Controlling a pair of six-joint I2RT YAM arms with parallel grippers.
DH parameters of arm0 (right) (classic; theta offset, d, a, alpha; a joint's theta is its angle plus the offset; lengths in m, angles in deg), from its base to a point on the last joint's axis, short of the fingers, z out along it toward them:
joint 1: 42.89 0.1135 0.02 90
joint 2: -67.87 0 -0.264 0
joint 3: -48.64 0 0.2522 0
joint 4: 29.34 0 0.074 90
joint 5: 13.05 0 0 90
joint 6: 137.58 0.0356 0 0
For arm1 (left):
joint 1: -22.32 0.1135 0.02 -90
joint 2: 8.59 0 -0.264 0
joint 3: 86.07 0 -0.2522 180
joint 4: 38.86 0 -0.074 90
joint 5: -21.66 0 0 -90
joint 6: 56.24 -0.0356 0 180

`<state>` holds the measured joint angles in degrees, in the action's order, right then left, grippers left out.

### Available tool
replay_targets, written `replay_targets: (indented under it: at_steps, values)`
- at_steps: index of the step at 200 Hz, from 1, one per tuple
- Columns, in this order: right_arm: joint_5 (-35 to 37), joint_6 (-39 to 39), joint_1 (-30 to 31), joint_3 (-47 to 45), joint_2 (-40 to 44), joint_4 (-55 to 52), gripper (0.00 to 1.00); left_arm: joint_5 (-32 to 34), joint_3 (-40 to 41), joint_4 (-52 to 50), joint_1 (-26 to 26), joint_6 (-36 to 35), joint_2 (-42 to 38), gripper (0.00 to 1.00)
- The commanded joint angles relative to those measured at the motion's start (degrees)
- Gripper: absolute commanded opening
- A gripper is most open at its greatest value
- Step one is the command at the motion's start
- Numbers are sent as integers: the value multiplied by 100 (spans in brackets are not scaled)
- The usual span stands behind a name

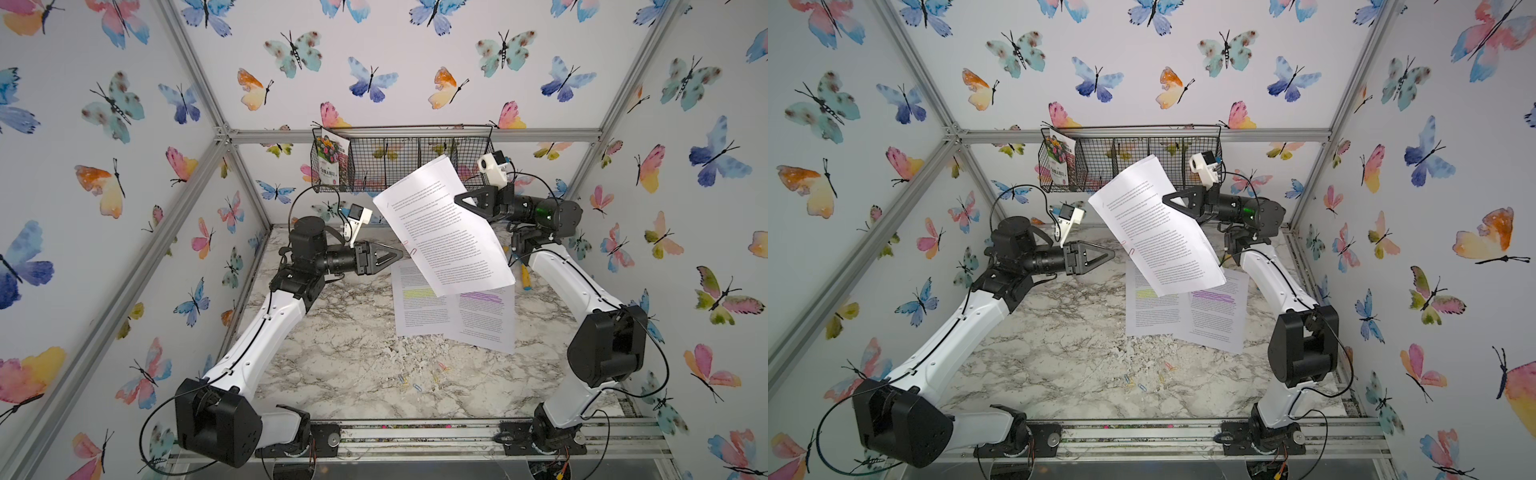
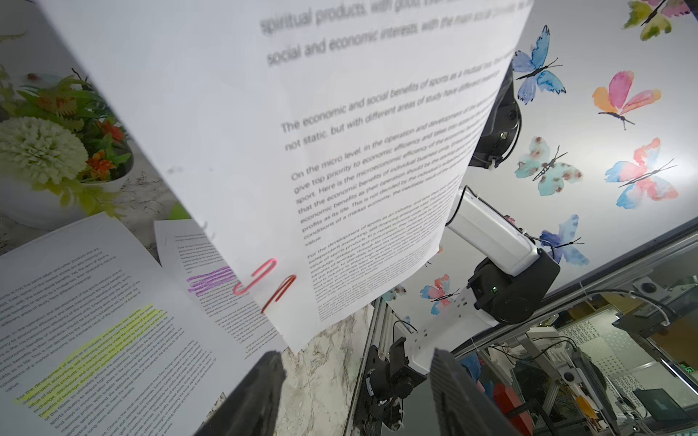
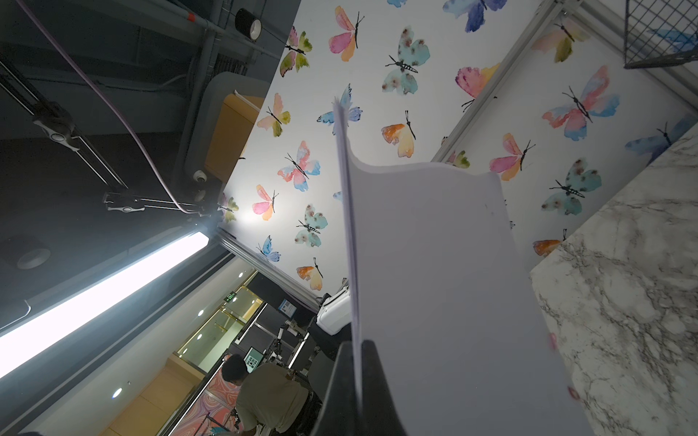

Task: Unclip the paperclips from the documents
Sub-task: Remove the paper clip from the document.

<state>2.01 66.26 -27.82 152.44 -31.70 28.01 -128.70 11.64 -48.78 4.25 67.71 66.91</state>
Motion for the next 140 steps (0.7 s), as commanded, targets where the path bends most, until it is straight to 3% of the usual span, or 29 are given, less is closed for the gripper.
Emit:
replay_targets:
  at_steps: [1,41,58,140]
  values:
    - [150,150,66,242,-43,345,2,-171,-80,19,16,-121,82,64]
    - [182,323,291,251,-96,508,2,-53,-175,-280,17,-417,207,66]
    - [164,323,356,250,-93,500,2,22,-284,-418,14,-555,254,73]
    - [190,288,383,300,-86,465,2,-313,-364,-144,18,-306,391,75]
